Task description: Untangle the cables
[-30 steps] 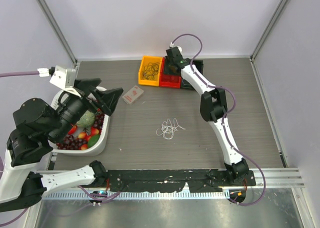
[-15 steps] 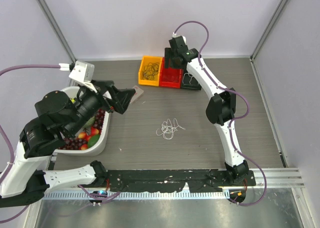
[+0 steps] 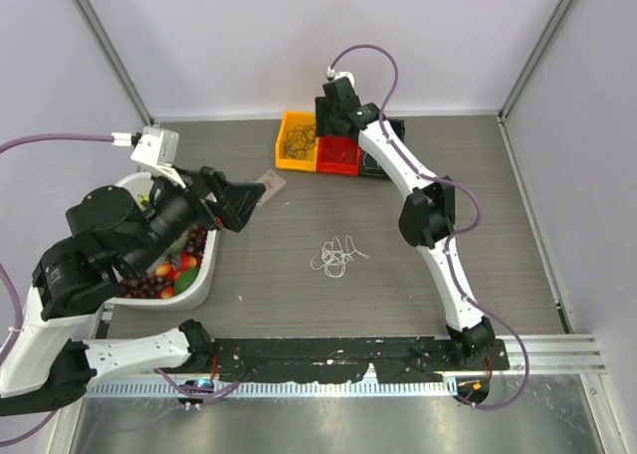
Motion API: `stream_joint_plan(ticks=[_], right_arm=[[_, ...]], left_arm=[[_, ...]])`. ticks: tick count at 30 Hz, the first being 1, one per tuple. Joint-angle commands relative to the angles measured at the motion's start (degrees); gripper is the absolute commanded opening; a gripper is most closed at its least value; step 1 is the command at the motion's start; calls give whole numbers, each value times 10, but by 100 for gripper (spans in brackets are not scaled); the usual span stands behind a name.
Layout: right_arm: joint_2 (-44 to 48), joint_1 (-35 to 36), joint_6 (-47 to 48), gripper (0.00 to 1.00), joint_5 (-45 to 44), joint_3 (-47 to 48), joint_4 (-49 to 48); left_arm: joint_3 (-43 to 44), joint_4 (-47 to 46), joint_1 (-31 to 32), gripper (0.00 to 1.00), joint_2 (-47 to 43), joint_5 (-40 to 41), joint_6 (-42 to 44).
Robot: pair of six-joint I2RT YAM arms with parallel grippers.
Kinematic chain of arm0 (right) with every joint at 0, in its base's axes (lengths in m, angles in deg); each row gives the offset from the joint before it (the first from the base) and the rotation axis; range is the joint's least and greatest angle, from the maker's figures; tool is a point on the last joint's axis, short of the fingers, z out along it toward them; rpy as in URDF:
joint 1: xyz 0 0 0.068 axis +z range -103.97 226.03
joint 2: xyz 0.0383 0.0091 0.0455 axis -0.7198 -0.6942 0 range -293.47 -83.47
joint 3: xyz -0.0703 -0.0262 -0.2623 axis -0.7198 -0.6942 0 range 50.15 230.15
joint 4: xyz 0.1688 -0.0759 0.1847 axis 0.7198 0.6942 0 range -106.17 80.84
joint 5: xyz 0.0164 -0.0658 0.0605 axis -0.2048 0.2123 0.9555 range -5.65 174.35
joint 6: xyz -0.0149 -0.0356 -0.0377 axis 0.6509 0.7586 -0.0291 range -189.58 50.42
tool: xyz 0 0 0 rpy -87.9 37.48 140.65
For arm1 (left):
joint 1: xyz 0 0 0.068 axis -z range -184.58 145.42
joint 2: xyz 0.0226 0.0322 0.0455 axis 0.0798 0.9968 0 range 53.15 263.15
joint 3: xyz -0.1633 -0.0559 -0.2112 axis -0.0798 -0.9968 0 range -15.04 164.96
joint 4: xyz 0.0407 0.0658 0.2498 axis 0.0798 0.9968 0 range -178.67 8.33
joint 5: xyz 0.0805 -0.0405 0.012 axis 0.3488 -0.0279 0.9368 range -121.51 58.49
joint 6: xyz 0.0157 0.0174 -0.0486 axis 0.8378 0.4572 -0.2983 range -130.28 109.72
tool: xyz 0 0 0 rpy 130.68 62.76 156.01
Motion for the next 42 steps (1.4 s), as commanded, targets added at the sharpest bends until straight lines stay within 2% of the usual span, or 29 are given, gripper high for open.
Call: stream_joint_plan(ticks=[1, 6, 10, 14, 15, 16, 17, 19, 22, 26, 31, 36, 38, 42], right_arm=[[8, 10, 3, 67, -33, 29, -13], [88, 14, -14, 66, -10, -61, 17], [175, 17, -38, 65, 82, -147, 61], [311, 17, -40, 63, 181, -327, 68], [336, 17, -39, 62, 220, -404, 60], [382, 17, -39, 62, 233, -440, 39], [409, 17, -43, 62, 248, -522, 11], [475, 16, -52, 62, 256, -623, -16], [554, 14, -73, 62, 296, -735, -54], [592, 12, -93, 60, 324, -852, -105], [591, 10, -104, 53, 340, -897, -150], [570, 5, -90, 52, 344, -887, -154], [557, 5, -76, 52, 337, -875, -156], [513, 3, -61, 52, 323, -843, -152]], left_arm=[[0, 6, 1, 95, -13, 12, -14], [-23, -4, 1, 95, -11, 12, -7], [-21, 38, 1, 95, 36, -9, -11], [-43, 46, 1, 87, 84, -46, -36], [-59, 35, -1, 84, 93, -58, -46], [-70, 22, -1, 81, 102, -68, -62], [-86, 10, -3, 79, 112, -83, -78], [-119, -18, -18, 75, 127, -128, -116], [-179, -64, -48, 68, 155, -198, -193], [-244, -119, -70, 59, 207, -272, -260], [-279, -124, -75, 53, 283, -259, -272], [-283, -127, -91, 50, 353, -250, -195], [-279, -124, -94, 50, 374, -224, -161], [-256, -113, -103, 54, 413, -237, -129]])
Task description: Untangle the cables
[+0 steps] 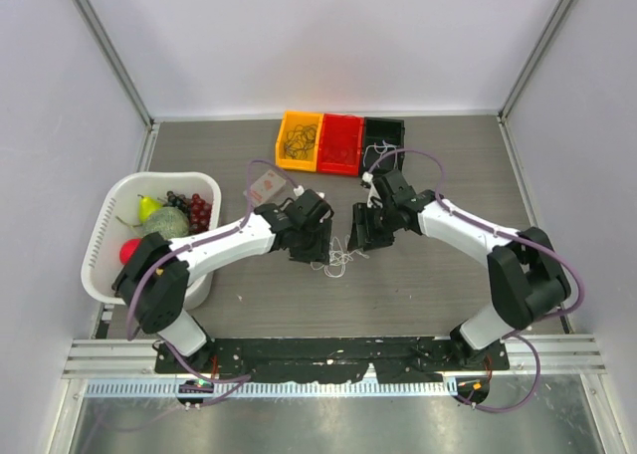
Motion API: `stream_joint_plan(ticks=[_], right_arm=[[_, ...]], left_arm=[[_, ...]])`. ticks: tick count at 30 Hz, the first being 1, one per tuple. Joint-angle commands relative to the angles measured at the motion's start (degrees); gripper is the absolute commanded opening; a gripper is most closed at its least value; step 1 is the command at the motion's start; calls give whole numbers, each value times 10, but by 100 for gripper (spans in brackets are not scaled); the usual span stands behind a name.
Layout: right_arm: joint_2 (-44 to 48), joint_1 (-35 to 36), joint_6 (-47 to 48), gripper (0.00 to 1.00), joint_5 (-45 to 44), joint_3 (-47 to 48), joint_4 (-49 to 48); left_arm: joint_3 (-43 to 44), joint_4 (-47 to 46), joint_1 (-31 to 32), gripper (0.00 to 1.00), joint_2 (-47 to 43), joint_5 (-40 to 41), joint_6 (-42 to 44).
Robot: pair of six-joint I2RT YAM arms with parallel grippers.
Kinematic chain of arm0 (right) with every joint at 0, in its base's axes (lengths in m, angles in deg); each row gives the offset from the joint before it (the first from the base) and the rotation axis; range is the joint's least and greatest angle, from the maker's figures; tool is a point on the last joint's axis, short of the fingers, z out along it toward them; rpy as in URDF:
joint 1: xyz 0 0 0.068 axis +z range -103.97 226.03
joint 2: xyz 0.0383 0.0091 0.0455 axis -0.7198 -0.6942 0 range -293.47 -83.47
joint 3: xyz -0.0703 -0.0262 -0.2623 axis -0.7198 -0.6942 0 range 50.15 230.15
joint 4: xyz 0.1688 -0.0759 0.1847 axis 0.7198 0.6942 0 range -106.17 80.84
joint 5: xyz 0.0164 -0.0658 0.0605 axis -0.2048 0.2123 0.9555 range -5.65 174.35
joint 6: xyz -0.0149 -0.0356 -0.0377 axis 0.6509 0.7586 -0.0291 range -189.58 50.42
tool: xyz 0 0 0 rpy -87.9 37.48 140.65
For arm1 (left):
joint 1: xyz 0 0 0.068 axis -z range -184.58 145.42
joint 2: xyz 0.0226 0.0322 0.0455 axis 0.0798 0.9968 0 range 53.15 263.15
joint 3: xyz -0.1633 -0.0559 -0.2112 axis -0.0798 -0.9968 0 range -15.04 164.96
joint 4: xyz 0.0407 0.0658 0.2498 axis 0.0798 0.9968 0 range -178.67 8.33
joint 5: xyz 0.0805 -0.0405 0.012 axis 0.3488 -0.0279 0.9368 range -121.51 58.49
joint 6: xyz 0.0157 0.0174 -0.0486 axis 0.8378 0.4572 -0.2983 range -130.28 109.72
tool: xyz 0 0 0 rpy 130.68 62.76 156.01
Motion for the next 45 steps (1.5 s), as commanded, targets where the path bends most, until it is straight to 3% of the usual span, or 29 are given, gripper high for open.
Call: stream_joint_plan(ticks=[1, 5, 11, 24, 28, 35, 45], right_arm=[[-45, -3, 29, 51, -12, 55, -20], [-78, -3, 40, 50, -37, 92, -7], [-125, -4, 40, 41, -44, 112, 0], [-144, -4, 18, 23, -8, 91, -30], [-145, -1, 17, 22, -3, 87, -34], [-144, 3, 18, 20, 2, 88, -30], [-143, 8, 14, 12, 2, 83, -34]], left_arm=[[44, -1, -8, 55, 32, -2, 57], [68, -11, -10, 57, 53, -24, 40], [100, -1, -45, 39, 102, -39, -42], [179, 50, -56, 39, 195, -40, -42], [188, 78, -56, 36, 205, -44, -36], [144, 66, -57, 59, 134, -32, -25], [147, 34, -66, 54, 185, -60, -26]])
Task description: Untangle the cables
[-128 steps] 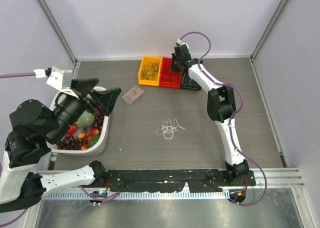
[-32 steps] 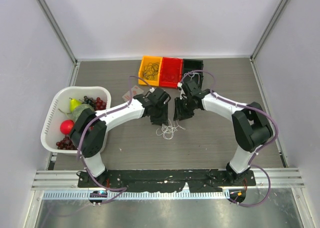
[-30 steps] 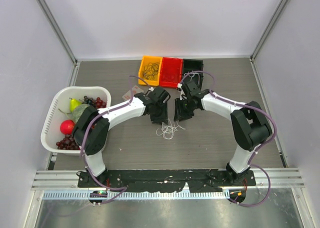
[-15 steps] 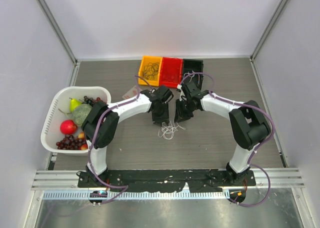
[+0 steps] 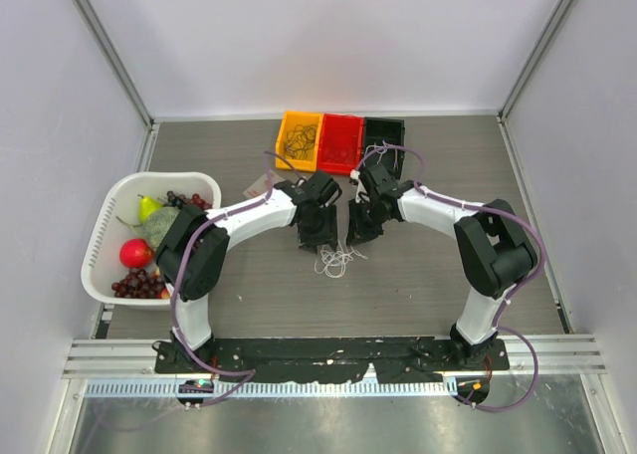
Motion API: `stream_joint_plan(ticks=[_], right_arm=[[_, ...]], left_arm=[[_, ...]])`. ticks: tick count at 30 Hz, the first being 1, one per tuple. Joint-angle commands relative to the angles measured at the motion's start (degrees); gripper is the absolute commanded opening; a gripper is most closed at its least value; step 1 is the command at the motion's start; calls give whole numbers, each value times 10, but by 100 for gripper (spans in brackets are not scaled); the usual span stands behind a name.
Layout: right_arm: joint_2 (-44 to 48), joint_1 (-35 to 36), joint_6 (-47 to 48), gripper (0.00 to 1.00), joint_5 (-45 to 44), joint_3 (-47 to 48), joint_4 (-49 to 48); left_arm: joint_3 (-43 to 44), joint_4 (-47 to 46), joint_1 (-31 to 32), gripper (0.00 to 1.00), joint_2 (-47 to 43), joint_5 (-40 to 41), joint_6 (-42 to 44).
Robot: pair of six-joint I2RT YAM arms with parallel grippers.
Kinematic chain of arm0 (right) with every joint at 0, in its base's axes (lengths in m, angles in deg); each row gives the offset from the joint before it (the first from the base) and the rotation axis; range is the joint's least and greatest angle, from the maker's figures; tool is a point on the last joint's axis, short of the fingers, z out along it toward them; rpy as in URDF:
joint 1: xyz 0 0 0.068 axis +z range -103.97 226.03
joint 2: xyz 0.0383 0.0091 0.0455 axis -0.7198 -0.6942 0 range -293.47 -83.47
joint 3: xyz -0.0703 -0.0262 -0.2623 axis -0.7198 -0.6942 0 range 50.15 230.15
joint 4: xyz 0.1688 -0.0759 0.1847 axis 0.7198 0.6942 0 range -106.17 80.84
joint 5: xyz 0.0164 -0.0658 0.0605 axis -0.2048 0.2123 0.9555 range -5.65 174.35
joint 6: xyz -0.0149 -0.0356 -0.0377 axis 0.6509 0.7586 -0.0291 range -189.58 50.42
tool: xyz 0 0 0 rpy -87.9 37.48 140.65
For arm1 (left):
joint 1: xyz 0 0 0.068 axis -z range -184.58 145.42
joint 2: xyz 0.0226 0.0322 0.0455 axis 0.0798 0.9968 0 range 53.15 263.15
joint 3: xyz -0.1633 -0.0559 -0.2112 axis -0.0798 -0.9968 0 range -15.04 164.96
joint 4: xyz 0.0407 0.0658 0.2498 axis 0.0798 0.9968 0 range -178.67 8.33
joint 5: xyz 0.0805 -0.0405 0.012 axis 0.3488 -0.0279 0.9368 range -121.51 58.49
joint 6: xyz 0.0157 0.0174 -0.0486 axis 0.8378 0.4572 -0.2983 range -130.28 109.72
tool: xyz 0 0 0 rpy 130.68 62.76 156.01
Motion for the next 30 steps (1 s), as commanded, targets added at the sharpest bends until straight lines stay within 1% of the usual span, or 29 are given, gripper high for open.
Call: stream_joint_plan(ticks=[1, 3, 5, 7, 9, 11, 13, 14, 15, 16, 18, 19, 20, 21, 22, 23, 27, 30], right_arm=[[6, 5, -6, 11, 6, -2, -17], [9, 7, -7, 10, 6, -3, -16], [11, 8, -5, 8, 3, -3, -15], [14, 8, -5, 6, -2, -2, -12], [21, 8, -5, 3, -21, 5, 0], [41, 9, -4, 1, -55, 10, 19], [62, 8, -4, 1, -80, 14, 40], [69, 8, -1, 1, -111, 17, 52], [87, 8, 1, 1, -144, 22, 73], [100, 7, 4, 1, -158, 24, 81], [134, 8, 9, 1, -227, 27, 113], [160, 8, 5, 1, -282, 28, 134], [172, 7, 3, 1, -305, 28, 143], [197, 7, -4, 1, -360, 31, 170], [209, 6, -9, 1, -384, 33, 181], [237, 5, -12, 1, -405, 34, 193], [317, 0, -11, 1, -417, 40, 200], [348, -10, -12, 1, -479, 73, 239]], left_arm=[[10, -21, -11, 54, 26, -10, 8], [21, -14, -17, 54, 37, -12, 18], [26, -11, -17, 50, 44, -14, 26], [23, -9, -17, 43, 46, -19, 27], [14, -11, -16, 28, 37, -24, 30], [2, -7, -18, 16, 13, -18, 34], [-8, 3, -18, 5, -19, 4, 42], [-13, 9, -18, 0, -41, 14, 47], [-18, 16, -18, 0, -61, 26, 53], [-23, 25, -19, 0, -83, 37, 59], [-27, 41, -21, 0, -127, 69, 69], [-29, 50, -22, 0, -151, 83, 73], [-31, 60, -23, 0, -170, 98, 74], [-34, 67, -25, 0, -192, 109, 78], [-37, 70, -26, 0, -212, 114, 83], [-41, 71, -28, 0, -228, 118, 86], [-60, 70, -32, 0, -282, 125, 94], [-69, 90, -39, 0, -296, 136, 95]])
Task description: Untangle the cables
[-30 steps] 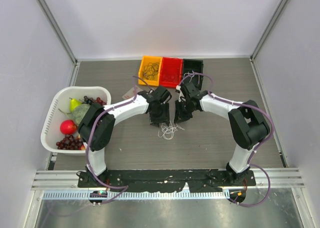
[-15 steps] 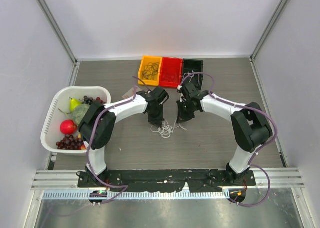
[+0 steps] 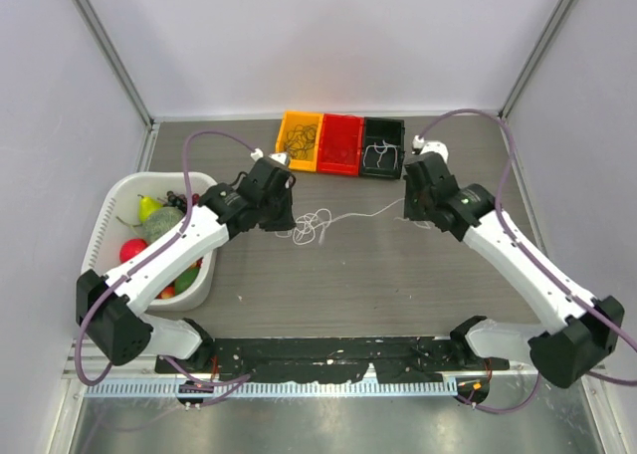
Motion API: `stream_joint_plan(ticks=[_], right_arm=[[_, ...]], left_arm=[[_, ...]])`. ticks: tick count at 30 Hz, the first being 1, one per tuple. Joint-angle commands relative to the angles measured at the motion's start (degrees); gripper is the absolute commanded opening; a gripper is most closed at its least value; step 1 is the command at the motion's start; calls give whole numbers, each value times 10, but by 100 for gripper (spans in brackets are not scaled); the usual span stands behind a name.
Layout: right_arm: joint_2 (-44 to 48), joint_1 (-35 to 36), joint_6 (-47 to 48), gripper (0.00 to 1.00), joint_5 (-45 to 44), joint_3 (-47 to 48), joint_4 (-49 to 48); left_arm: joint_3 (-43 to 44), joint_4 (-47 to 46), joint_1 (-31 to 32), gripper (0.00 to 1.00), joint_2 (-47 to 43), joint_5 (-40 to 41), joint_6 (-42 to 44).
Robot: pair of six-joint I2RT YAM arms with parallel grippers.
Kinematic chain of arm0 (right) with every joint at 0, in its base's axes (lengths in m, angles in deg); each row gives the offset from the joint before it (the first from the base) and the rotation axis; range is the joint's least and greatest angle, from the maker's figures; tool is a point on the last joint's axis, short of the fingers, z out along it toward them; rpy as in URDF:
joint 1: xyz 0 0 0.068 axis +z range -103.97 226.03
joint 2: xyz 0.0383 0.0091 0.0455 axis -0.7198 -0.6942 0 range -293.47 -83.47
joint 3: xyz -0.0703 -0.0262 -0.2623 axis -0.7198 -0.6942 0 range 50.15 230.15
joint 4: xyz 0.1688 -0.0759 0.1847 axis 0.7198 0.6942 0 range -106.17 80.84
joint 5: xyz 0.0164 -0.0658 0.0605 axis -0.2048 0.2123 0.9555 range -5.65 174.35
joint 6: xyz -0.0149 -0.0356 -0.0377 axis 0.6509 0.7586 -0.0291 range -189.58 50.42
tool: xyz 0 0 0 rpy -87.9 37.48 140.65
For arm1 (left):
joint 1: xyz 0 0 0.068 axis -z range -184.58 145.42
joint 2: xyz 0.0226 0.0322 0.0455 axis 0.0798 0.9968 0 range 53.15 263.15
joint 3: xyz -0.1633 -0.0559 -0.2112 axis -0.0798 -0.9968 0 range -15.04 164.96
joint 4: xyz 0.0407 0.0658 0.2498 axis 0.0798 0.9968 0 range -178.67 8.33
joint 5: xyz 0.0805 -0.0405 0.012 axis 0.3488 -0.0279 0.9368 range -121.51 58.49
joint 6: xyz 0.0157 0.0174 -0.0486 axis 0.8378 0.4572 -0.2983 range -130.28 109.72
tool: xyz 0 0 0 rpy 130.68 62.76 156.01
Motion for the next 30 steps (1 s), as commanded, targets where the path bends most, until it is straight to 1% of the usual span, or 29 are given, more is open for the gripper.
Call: stream_joint_plan(ticks=[1, 6, 8, 11, 13, 15, 17, 21, 23, 27, 30], right_arm=[[48, -12, -3, 1, -121, 60, 56], [77, -13, -8, 1, -208, 138, 94], [83, -14, -9, 1, -228, 168, 105], [99, -14, 2, 1, -211, 197, 93], [108, -14, 11, 1, -226, 223, 88], [118, -14, 22, 1, -261, 273, 84], [126, -14, 24, 1, -268, 318, 67], [162, -14, 28, 1, -228, 353, -15], [168, -14, 23, 1, -213, 364, -40], [161, -14, 26, 1, -163, 390, -53], [165, -14, 33, 1, -139, 412, -81]], left_arm=[[-22, 42, -11, 0, -16, 33, 14], [-39, 56, -16, 0, -42, 41, 12], [-42, 60, -18, 0, -48, 42, 14], [-47, 64, -20, 0, -54, 36, 17], [-50, 68, -20, 0, -55, 40, 20], [-56, 68, -21, 0, -54, 35, 21], [-71, 56, -22, 0, -55, 22, 21], [-100, 35, -23, 0, -51, 0, 13], [-110, 27, -23, 0, -46, -6, 5], [-120, 10, -24, 0, -40, -17, -4], [-127, 4, -25, 0, -36, -14, -1]])
